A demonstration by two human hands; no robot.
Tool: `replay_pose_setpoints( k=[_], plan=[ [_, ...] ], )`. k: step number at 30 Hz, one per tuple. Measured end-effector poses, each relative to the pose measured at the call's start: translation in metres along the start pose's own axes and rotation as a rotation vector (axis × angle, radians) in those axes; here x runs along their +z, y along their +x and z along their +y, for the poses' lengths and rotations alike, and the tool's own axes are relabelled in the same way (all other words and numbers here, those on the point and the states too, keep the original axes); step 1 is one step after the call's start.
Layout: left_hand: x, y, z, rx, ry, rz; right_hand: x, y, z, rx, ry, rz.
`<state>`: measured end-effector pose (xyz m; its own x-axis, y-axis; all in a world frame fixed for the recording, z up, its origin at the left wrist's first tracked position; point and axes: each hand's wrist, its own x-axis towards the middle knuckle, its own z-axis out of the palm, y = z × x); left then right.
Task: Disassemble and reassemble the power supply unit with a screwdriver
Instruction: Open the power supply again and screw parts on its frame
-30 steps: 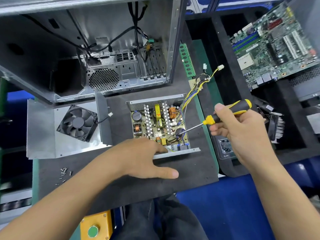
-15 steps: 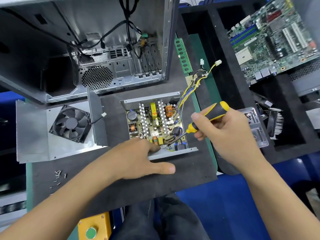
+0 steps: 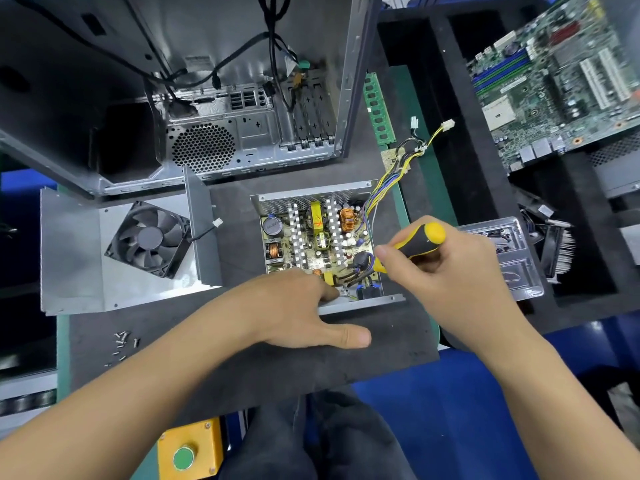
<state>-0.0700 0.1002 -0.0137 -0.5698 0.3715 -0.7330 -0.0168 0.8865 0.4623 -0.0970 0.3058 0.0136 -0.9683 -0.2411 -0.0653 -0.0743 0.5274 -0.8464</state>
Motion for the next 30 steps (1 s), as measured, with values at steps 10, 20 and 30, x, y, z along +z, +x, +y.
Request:
replay_pose_setpoints(
  k=[10,20,30],
  plan=[
    [0.002,0.006,0.007,0.025,0.072,-0.024,0.001,0.000,0.002,-0.016,-0.039,-0.007],
    [0.003,0.006,0.015,0.032,0.250,0.042,-0.001,0.000,0.002,-0.078,-0.097,-0.026],
    [0.008,0.011,0.009,0.065,0.351,0.064,0.000,0.001,-0.001,-0.093,-0.134,-0.036]
  ],
)
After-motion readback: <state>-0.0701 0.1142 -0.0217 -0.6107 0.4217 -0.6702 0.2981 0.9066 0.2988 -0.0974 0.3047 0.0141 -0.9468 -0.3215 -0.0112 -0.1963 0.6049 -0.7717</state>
